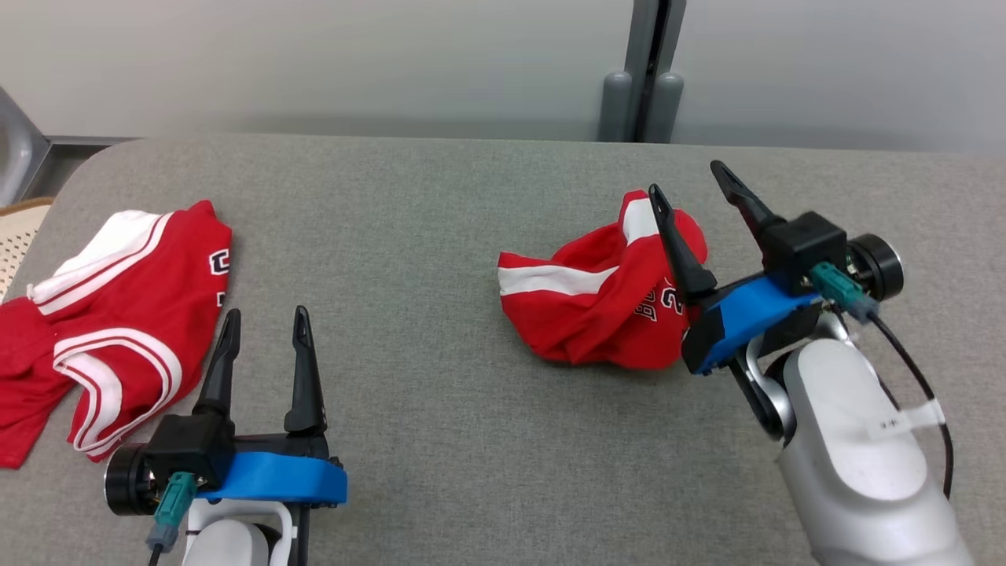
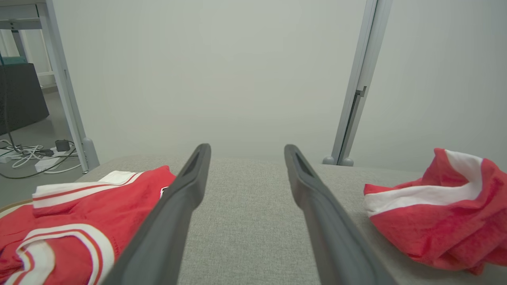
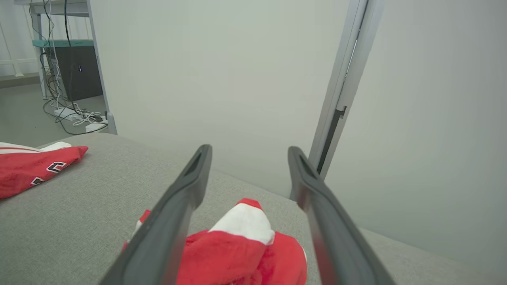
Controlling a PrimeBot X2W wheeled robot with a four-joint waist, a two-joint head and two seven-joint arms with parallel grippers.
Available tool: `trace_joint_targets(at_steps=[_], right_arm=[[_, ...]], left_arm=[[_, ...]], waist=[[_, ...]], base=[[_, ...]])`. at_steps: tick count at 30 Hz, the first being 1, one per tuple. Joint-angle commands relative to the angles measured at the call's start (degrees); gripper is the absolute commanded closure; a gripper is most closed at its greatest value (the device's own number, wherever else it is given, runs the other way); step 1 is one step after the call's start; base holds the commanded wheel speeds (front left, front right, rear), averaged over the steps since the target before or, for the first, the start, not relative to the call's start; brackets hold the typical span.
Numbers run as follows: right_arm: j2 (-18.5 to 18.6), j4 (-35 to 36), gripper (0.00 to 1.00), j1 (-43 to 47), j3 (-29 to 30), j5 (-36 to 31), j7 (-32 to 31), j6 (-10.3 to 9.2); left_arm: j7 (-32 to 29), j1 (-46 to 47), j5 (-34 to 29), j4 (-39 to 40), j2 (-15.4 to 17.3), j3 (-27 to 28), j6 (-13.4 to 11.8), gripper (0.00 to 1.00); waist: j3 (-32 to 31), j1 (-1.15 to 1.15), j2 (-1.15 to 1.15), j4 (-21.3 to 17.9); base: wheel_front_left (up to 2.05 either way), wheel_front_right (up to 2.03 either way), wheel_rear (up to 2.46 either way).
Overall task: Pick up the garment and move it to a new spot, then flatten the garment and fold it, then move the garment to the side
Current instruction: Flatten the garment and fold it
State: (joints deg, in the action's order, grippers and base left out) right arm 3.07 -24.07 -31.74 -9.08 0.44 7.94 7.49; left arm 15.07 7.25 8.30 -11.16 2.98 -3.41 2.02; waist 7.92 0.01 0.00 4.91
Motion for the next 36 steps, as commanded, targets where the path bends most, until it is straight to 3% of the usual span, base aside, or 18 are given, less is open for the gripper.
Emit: trace_joint_targets(at_steps=[1, 16, 22, 23, 24, 25, 36], right_arm=[[0.8, -1.9, 0.00, -1.7, 0.0, -0.8, -1.5, 0.01], [0.4, -23.1, 0.00, -5.1, -0.1, -1.7, -8.0, 0.01], [0.0, -27.4, 0.00, -5.4, -1.0, -0.7, -7.1, 0.01], [-0.1, -27.7, 0.60, -5.8, -1.4, -0.3, -6.1, 0.01], [-0.1, -27.9, 0.93, -6.1, -1.9, -0.2, -5.1, 0.01], [-0.1, -28.0, 1.00, -6.5, -2.2, 0.2, -4.1, 0.01], [-0.2, -25.8, 1.00, -10.9, -7.3, 5.1, 5.8, 0.01]], left_arm=[[0.2, 0.8, 0.2, 0.0, -0.1, -0.2, -0.2, 0.00], [0.2, 2.5, 2.0, -0.6, -0.1, -1.9, -1.5, 0.00], [0.2, 2.7, 2.6, -1.0, -0.1, -2.4, -1.7, 0.00], [0.2, 2.8, 2.7, -1.1, -0.1, -2.6, -1.8, 0.00], [0.2, 2.9, 2.8, -1.1, -0.1, -2.7, -1.9, 0.00], [0.2, 3.0, 2.8, -1.2, -0.1, -2.9, -1.9, 0.00], [0.2, 3.0, 4.0, -1.2, -0.1, -3.4, -2.3, 0.00]], waist=[[0.9, -0.01, 0.00, 0.9], [3.1, -0.01, 0.00, 2.5], [3.1, -0.01, 0.00, 2.2], [3.1, -0.01, 0.00, 2.2], [3.1, -0.01, 0.00, 2.2], [3.0, -0.01, 0.00, 2.2], [2.1, -0.01, 0.00, 5.4]], base=[[0.00, 0.00, 0.00], [0.00, 0.00, 0.00], [0.00, 0.00, 0.00], [0.00, 0.00, 0.00], [0.00, 0.00, 0.00], [0.00, 0.00, 0.00], [0.00, 0.00, 0.00]])
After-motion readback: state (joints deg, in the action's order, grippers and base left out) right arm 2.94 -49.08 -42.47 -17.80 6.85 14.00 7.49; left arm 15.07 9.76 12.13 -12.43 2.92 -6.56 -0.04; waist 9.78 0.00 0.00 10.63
